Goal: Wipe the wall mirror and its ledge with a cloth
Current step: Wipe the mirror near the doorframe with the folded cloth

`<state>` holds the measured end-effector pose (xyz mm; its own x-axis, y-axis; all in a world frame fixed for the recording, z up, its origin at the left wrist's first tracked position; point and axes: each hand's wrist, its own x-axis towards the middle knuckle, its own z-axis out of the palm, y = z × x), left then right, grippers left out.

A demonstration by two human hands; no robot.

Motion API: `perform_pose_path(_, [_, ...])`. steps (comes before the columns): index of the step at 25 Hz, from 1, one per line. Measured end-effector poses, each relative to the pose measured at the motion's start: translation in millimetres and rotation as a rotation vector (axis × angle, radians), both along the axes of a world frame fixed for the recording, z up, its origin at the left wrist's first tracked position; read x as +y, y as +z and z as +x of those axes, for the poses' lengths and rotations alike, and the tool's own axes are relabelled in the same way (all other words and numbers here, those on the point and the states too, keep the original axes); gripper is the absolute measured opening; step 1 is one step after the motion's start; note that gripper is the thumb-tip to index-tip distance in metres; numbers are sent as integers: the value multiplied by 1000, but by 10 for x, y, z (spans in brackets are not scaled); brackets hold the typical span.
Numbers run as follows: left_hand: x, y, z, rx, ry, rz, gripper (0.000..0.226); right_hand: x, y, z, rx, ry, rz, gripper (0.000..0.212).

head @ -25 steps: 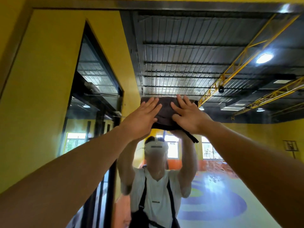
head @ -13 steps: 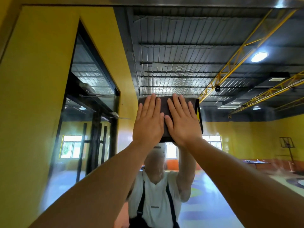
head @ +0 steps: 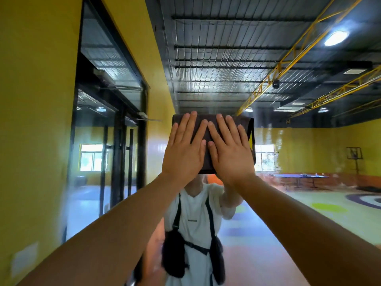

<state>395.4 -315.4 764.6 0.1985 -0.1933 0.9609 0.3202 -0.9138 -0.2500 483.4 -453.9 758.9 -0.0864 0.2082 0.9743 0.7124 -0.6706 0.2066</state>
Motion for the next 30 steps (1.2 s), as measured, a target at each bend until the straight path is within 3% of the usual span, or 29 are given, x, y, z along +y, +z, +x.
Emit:
perform_pose_path(7, [-25, -1227, -83, 85, 39, -26, 56, -83, -1213, -62, -1, -7, -65, 53])
perform_pose_path(13, [-58, -2108, -220, 158, 94, -13, 59, -266, -2047, -128, 64, -28, -242, 72])
perform_pose_path(16, [-89, -2348, -235, 177, 79, -50, 60, -295, -2275, -74, 35, -53, -286, 71])
perform_pose_path(22, [-60, -2208, -163, 202, 100, -70, 60, -241, -2151, 34, -70, -88, -260, 59])
perform_pose_path(30, [-77, -1279, -109, 161, 100, -44, 60, -223, -1263, 117, -113, -91, -231, 59])
